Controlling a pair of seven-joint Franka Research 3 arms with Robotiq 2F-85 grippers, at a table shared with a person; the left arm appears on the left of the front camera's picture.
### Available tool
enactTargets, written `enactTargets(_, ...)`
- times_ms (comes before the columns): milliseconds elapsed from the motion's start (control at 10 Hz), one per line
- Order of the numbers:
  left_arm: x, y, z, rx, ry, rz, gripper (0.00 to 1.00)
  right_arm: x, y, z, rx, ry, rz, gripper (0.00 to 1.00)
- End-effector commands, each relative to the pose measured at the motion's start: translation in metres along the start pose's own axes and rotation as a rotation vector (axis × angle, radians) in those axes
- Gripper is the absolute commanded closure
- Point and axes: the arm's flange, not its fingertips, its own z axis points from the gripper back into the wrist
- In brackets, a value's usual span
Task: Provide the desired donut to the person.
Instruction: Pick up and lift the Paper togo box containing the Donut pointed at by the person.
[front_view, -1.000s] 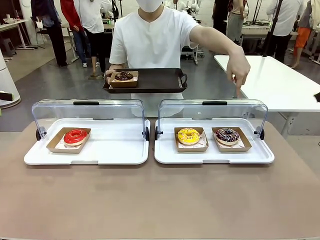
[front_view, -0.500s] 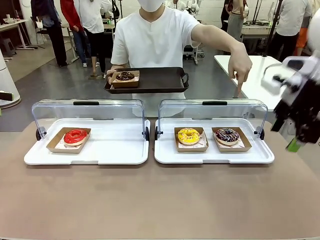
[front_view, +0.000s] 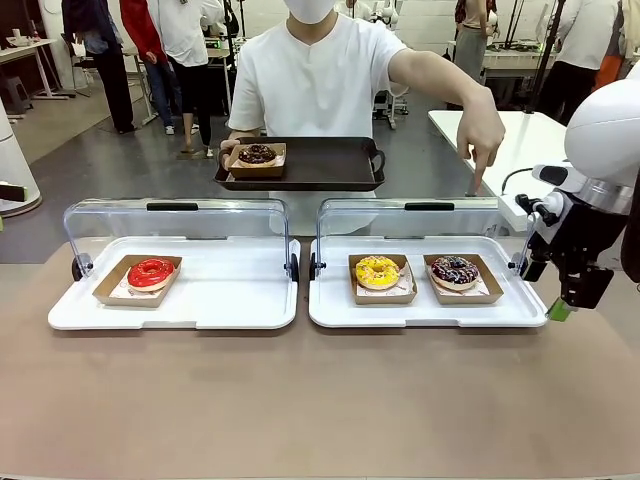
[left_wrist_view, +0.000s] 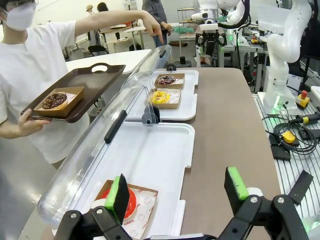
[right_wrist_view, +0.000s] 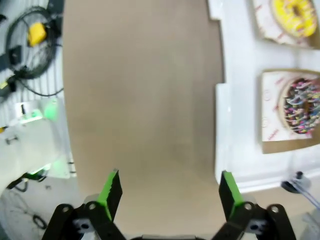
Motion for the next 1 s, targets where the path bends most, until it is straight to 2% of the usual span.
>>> enactTargets(0,0.000,-0.001,0.002,0.001,-0.011,-0.005,0.00,0.001,-0.008,0.003,0.001,-0.080,-0.003,0.00)
enactTargets(100,0.000,-0.001,0.002,0.001,-0.011,-0.005,0.00,0.000,0.000,0.000,0.000,0.000,0.000,0.00)
enactTargets(700,0.000,-0.001,0.002,0.001,-0.011,-0.005,0.00,0.000,0.000,0.000,0.000,0.000,0.000,0.00)
enactTargets(900,0.000,-0.001,0.002,0.001,-0.011,-0.005,0.00,0.000,-0.019,-0.008,-0.015,-0.019,-0.011,0.00)
